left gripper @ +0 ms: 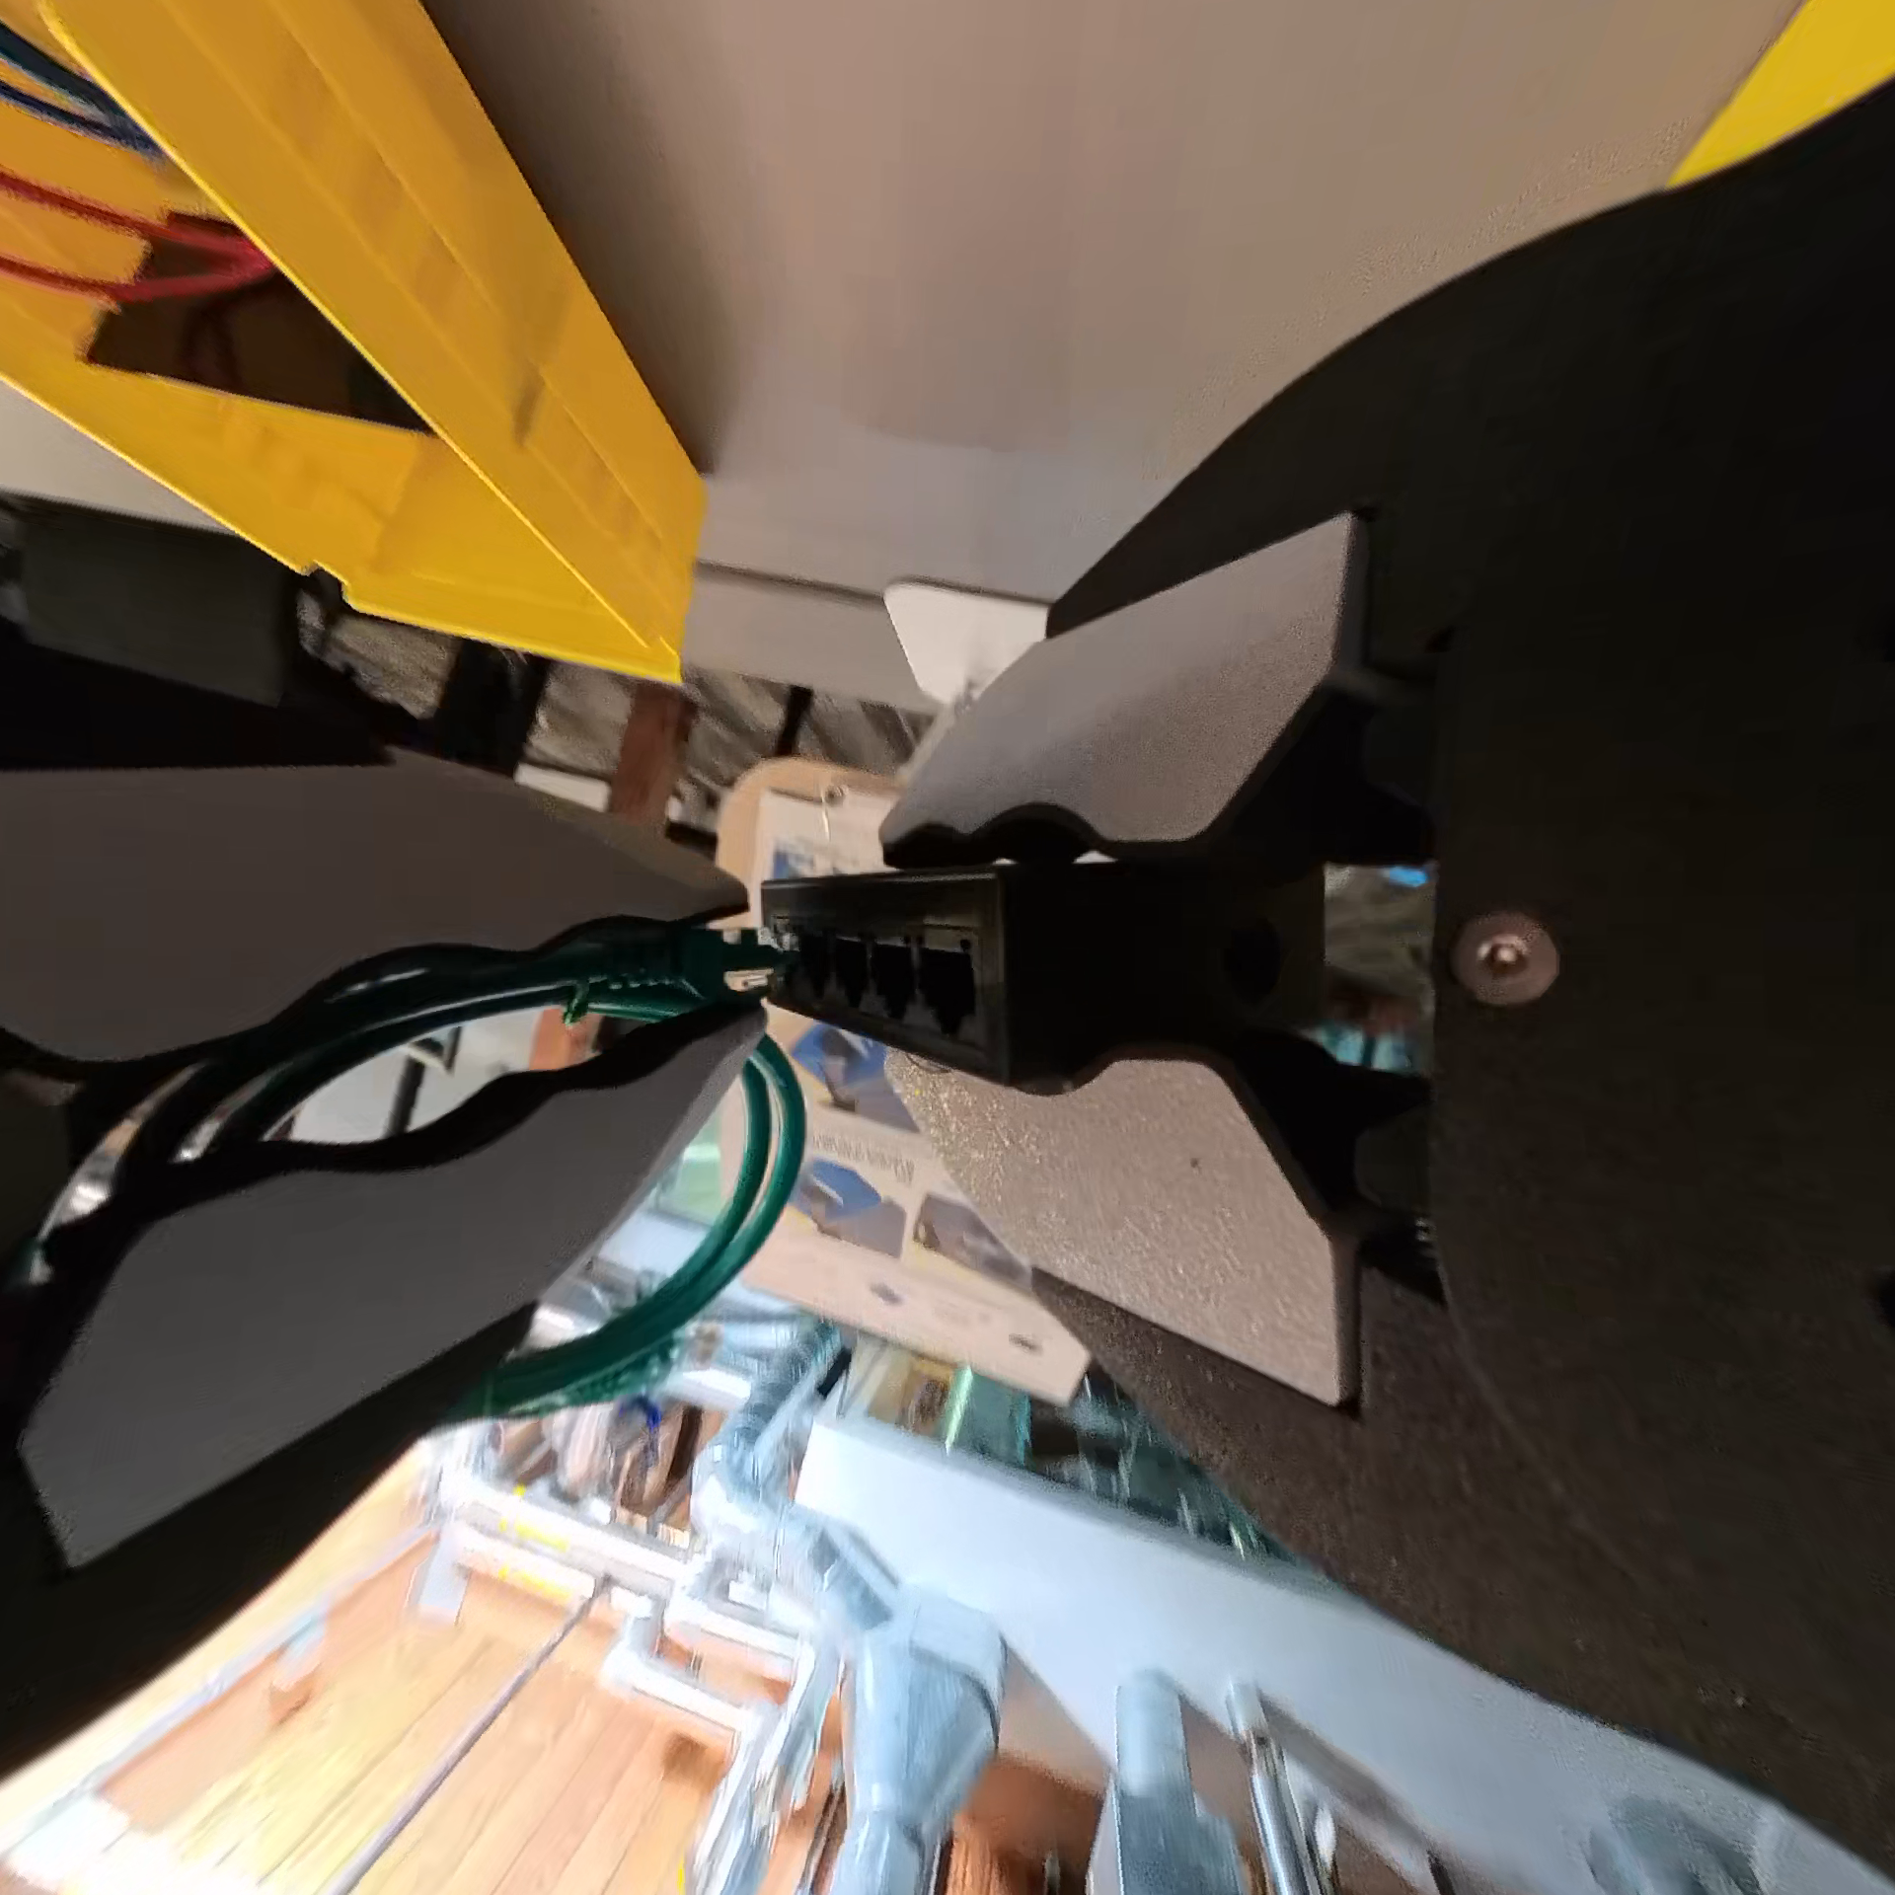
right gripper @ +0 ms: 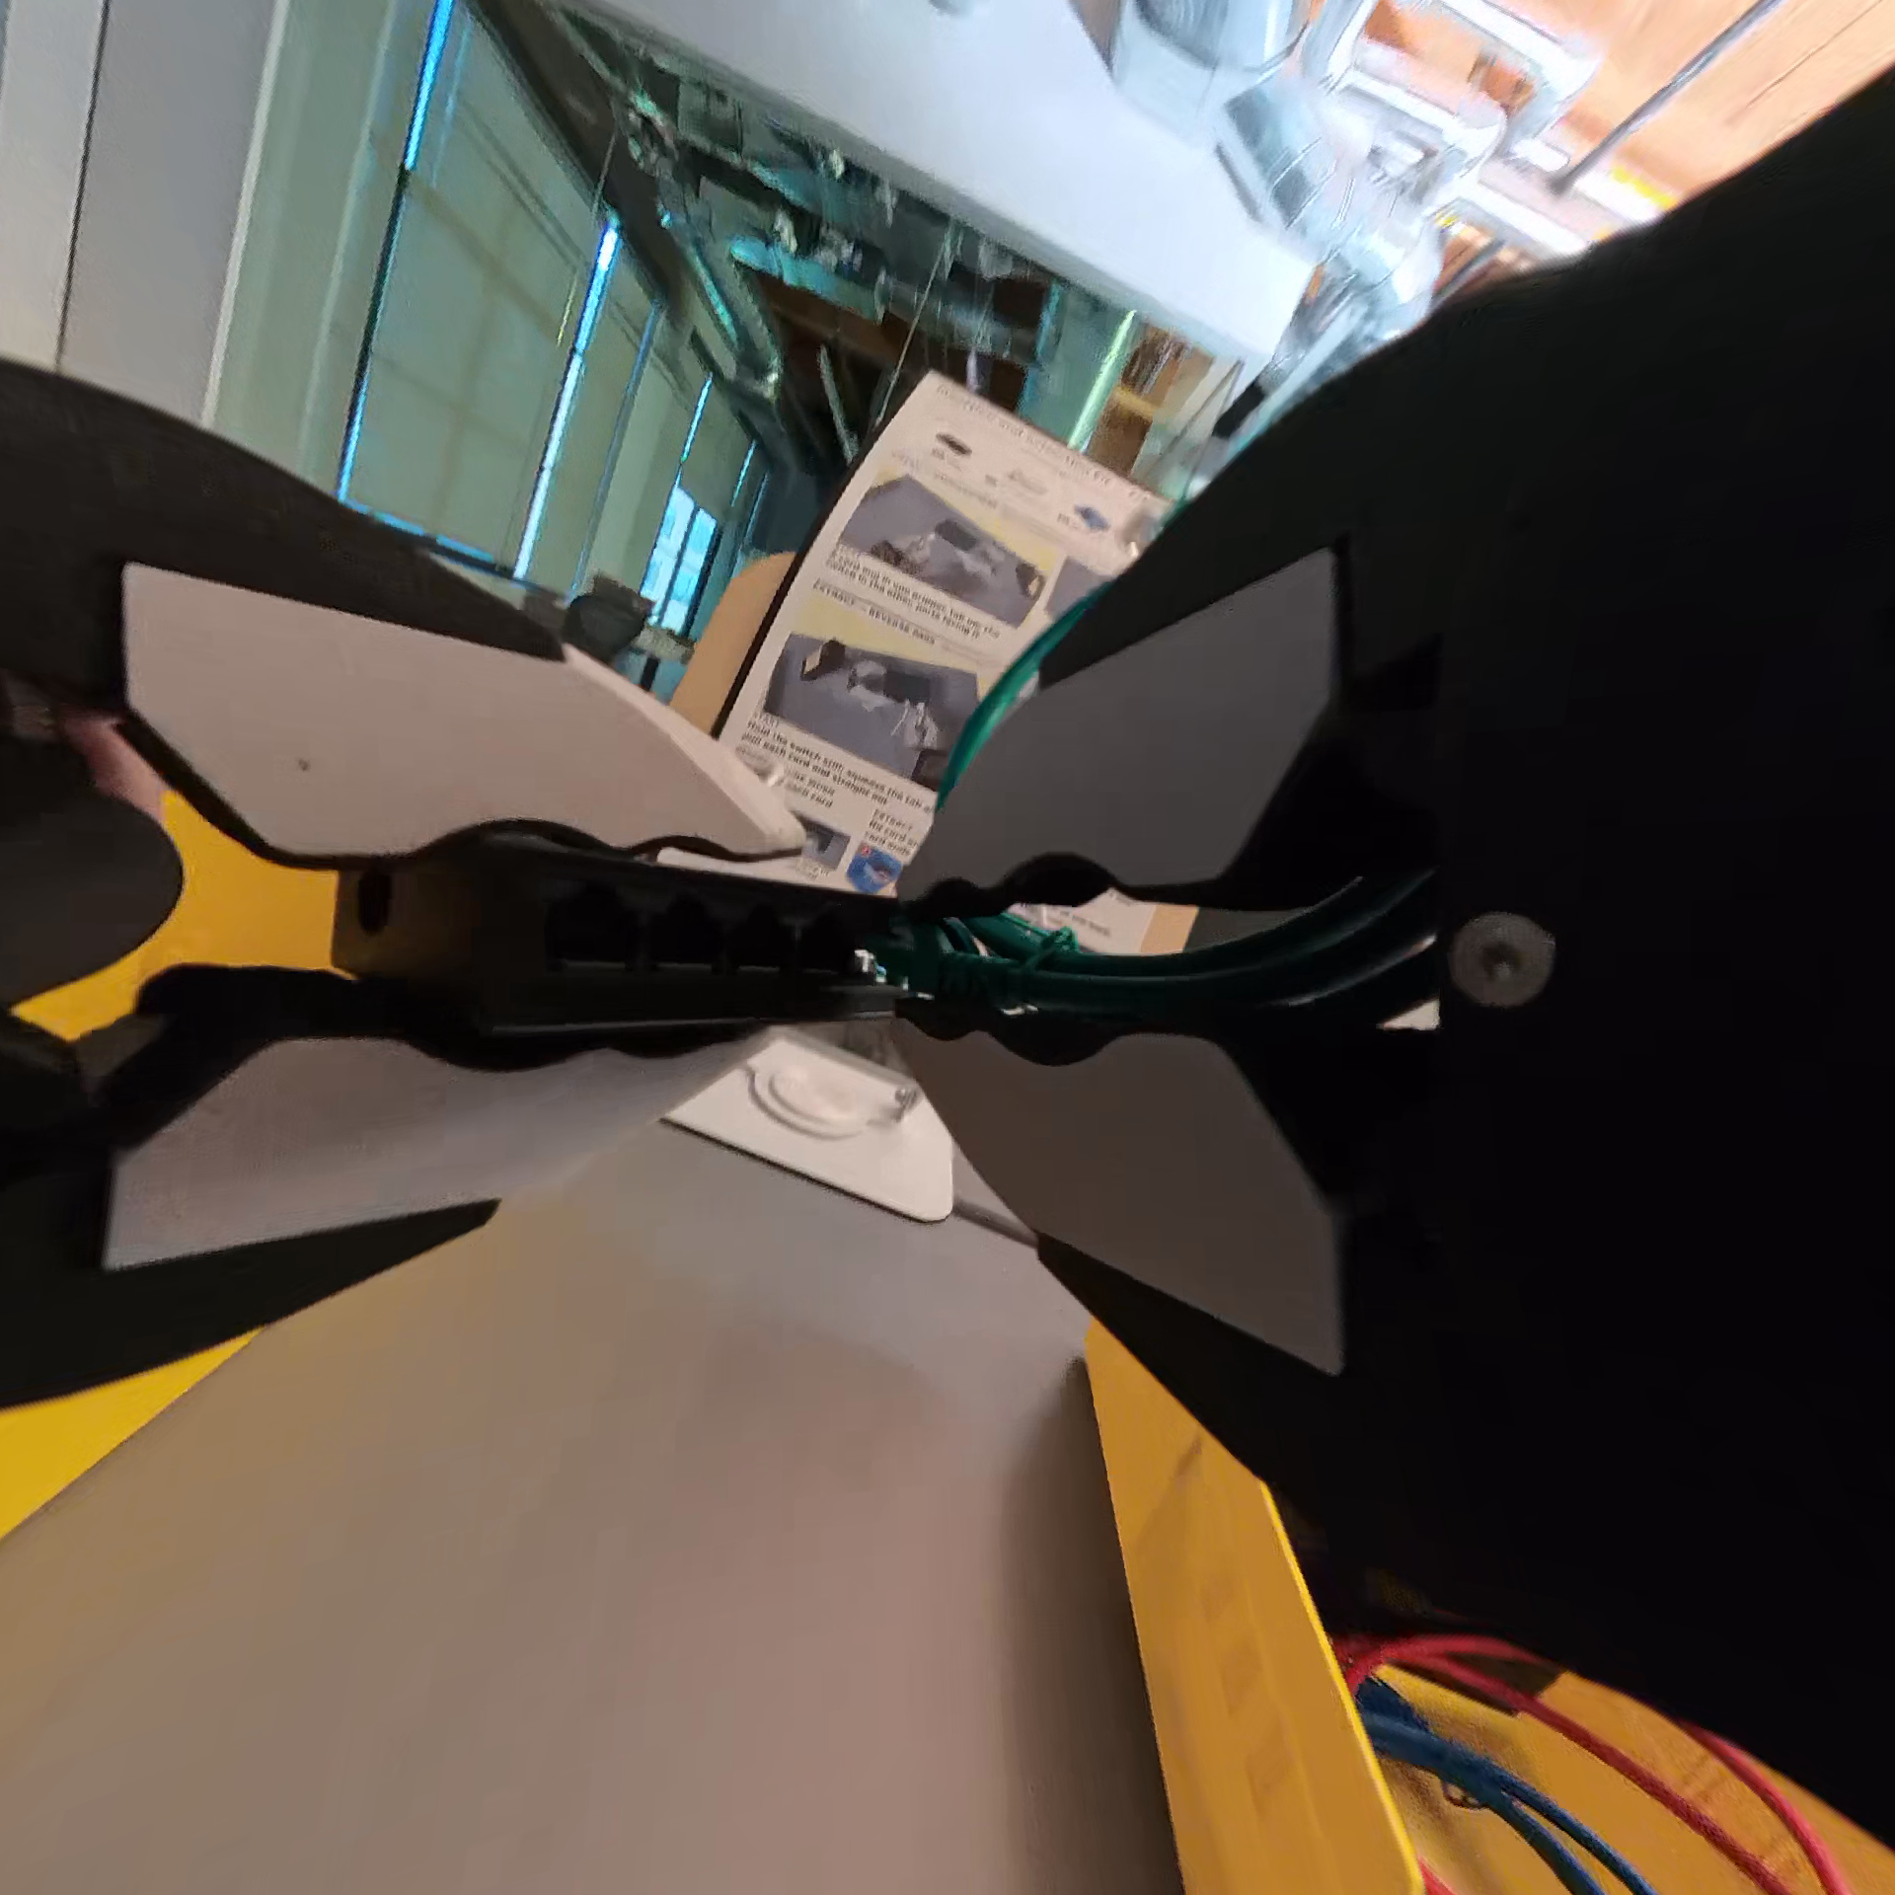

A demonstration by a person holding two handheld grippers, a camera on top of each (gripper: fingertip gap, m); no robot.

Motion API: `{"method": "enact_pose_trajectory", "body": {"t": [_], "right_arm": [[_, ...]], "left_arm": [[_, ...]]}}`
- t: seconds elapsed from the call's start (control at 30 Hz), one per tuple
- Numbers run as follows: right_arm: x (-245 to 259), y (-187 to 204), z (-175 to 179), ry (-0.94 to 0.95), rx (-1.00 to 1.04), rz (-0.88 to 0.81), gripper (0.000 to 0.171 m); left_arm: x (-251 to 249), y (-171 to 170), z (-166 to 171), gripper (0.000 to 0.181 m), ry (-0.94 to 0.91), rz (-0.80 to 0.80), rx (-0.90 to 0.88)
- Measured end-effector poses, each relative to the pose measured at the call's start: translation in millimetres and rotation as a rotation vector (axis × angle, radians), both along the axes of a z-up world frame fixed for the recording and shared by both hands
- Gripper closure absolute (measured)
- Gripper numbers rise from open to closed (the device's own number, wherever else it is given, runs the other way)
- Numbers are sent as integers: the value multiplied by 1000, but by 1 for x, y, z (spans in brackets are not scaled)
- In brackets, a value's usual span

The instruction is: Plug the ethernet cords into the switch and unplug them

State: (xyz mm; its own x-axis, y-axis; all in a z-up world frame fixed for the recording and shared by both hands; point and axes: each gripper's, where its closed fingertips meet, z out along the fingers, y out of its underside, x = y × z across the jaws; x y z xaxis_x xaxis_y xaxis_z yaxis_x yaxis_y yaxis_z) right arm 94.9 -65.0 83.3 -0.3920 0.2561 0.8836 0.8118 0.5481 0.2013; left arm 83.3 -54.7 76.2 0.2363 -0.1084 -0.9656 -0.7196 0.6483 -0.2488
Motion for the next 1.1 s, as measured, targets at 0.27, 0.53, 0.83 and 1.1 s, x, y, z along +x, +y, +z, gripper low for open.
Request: {"method": "enact_pose_trajectory", "body": {"t": [0.27, 0.53, 0.83, 1.1], "right_arm": [[-6, 4, 4, -17, 59, -20, 156], [-8, 4, -2, -102, -8, -46, 157], [-1, 4, -16, -200, -141, -69, 155], [8, 0, -20, -245, -200, -98, 155]], "left_arm": [[-7, 2, 4, 150, 8, 39, -39], [-11, 7, 1, 150, 57, 83, -8], [-6, 10, -12, 149, 83, 53, -55], [0, 10, -18, 150, 62, 37, -88]]}}
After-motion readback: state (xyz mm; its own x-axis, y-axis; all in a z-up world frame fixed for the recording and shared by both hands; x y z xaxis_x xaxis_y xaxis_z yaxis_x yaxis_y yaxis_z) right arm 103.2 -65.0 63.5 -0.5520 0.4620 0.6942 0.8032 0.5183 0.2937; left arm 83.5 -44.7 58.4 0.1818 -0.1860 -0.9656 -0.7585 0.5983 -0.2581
